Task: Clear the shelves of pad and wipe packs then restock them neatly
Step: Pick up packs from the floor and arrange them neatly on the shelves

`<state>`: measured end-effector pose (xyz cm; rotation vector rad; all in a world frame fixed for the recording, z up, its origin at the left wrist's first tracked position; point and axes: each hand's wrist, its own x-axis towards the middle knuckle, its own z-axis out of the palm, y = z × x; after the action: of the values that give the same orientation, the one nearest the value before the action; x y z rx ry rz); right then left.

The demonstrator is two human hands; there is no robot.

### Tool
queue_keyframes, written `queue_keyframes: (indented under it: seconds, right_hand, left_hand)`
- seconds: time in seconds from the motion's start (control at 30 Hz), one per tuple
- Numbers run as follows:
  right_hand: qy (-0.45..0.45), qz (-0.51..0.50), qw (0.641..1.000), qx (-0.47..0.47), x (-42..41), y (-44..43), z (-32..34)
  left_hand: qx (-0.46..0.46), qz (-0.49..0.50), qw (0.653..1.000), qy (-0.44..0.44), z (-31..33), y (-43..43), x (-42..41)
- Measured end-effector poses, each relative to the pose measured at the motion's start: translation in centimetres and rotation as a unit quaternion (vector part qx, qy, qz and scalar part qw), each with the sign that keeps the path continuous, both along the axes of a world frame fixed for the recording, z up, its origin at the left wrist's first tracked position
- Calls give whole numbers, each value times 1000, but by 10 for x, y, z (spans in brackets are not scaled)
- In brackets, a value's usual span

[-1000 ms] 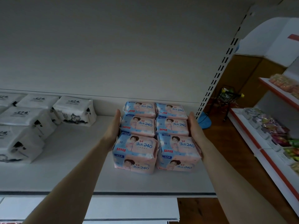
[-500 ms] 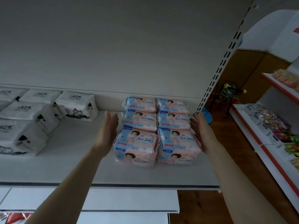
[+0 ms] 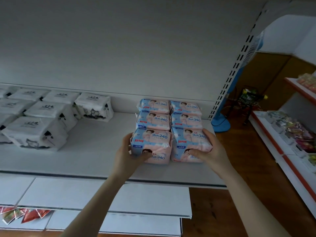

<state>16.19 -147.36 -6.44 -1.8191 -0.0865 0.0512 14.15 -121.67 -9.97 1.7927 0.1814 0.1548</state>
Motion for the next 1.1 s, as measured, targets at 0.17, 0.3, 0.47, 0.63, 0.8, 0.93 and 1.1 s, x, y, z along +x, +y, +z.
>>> queue_keyframes:
  seconds: [0.17, 0.3, 0.47, 0.63, 0.8, 0.93, 1.1]
  right_hand:
    - [23, -12, 1000, 10, 1, -12, -1]
    - [30, -10, 999, 34, 1, -6, -4]
    - [9, 2, 999, 31, 5, 2, -1]
    - [4, 11, 1000, 10, 14, 4, -4]
    - [9, 7, 1000, 11, 15, 4, -6]
    - [25, -6, 999, 21, 10, 3, -3]
    - [63, -14, 997, 35, 5, -3, -5]
  left_hand:
    - [21, 32, 999, -4, 1, -8, -3]
    - [-18, 18, 1000, 14, -1, -11, 0]
    - [-76, -80, 994, 3, 3, -6, 16]
    - [-87, -115, 990, 8, 1, -2, 29]
    - [-87, -112, 990, 17, -5, 1, 30]
    - [-85, -118, 989, 17, -3, 4, 23]
    - [-94, -132, 987, 13, -1, 7, 18]
